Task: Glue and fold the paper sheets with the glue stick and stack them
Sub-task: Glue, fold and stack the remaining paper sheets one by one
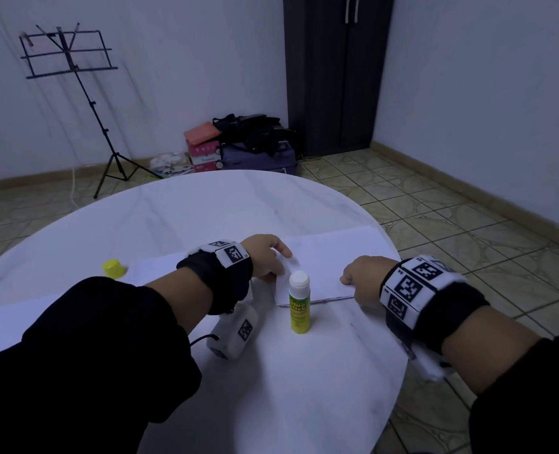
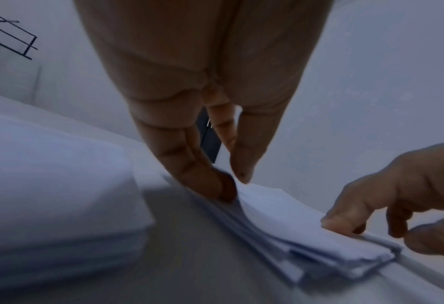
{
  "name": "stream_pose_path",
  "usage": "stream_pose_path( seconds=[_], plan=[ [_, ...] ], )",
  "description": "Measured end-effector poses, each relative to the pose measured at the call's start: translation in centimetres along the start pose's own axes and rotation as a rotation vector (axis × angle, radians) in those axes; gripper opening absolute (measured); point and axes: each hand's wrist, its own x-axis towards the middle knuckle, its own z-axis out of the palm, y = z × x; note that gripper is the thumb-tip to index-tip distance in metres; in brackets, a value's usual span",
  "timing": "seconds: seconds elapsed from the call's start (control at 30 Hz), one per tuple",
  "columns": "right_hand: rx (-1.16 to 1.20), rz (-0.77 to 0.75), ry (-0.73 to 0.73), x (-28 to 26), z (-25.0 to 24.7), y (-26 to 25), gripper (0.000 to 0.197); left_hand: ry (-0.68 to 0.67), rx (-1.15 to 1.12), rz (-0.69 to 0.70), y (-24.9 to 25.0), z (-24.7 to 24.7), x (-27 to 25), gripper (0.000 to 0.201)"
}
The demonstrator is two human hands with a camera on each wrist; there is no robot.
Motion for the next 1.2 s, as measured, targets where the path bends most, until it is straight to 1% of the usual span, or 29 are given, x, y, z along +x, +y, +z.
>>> stream_pose_path(
  seconds=[0.07, 0.13, 0.2, 0.23, 0.37, 0.43, 0.47, 0.5, 0.57, 0.67, 0.8, 0.9, 0.93, 1.0, 1.03, 1.1, 1.2],
  plan=[
    [-0.006, -0.004, -0.001, -0.1, -0.1, -0.1, 0.042, -0.018, 0.067, 0.035, 0.0, 0.1, -0.4, 0.03],
    [-0.013, 0.0, -0.002, -0.4, -0.1, -0.2, 0.041, 0.024, 0.159, 0.077, 0.0, 0.1, -0.6, 0.036],
    [-0.009, 0.004, 0.005, -0.6, -0.1, -0.2, 0.042, 0.078, 0.229, 0.086, 0.1, 0.0, -0.7, 0.037],
    [0.0, 0.007, 0.007, -0.7, -0.2, -0.2, 0.042, 0.093, 0.242, 0.088, 0.1, 0.0, -0.8, 0.037],
    [0.001, 0.009, -0.002, -0.8, -0.3, -0.3, 0.042, 0.086, 0.23, 0.076, 0.1, 0.1, -0.9, 0.036],
    [0.002, 0.011, -0.003, -0.8, -0.4, -0.3, 0.042, 0.116, 0.203, 0.02, 0.1, 0.3, -1.0, 0.038],
    [0.002, 0.012, -0.004, -0.8, -0.4, -0.4, 0.042, 0.12, 0.171, -0.014, 0.1, 0.4, -0.9, 0.035],
    [0.004, 0.014, -0.006, -0.8, -0.4, -0.4, 0.042, 0.107, 0.11, -0.04, 0.0, 0.4, -1.0, 0.03],
    [0.015, 0.019, -0.01, -0.8, -0.3, -0.4, 0.041, 0.025, -0.021, -0.073, 0.1, 0.5, -1.2, 0.022],
    [0.03, 0.033, -0.006, -0.7, -0.2, -0.4, 0.042, -0.065, -0.06, -0.074, 0.2, 0.4, -1.5, 0.019],
    [0.022, 0.029, -0.007, -0.7, -0.2, -0.4, 0.041, -0.065, -0.074, -0.067, 0.4, 0.4, -1.4, 0.009],
    [0.021, 0.028, -0.008, -0.8, -0.2, -0.4, 0.041, -0.008, -0.152, -0.058, 0.6, 0.5, -1.3, 0.017],
    [0.023, 0.029, -0.005, -0.8, -0.2, -0.3, 0.041, 0.0, -0.177, -0.055, 0.6, 0.5, -1.3, 0.016],
    [0.027, 0.03, -0.001, -0.8, -0.1, -0.3, 0.041, -0.001, -0.213, -0.062, 0.7, 0.6, -1.4, 0.008],
    [0.029, 0.03, -0.001, -0.8, -0.2, -0.3, 0.041, -0.003, -0.223, -0.065, 0.8, 0.6, -1.5, 0.009],
    [0.033, 0.029, -0.003, -0.7, -0.2, -0.3, 0.04, -0.006, -0.247, -0.075, 0.7, 0.5, -1.4, 0.018],
    [0.044, 0.031, -0.005, -0.6, -0.3, -0.3, 0.04, -0.005, -0.289, -0.078, 0.9, 0.3, -1.3, 0.022]
  ],
)
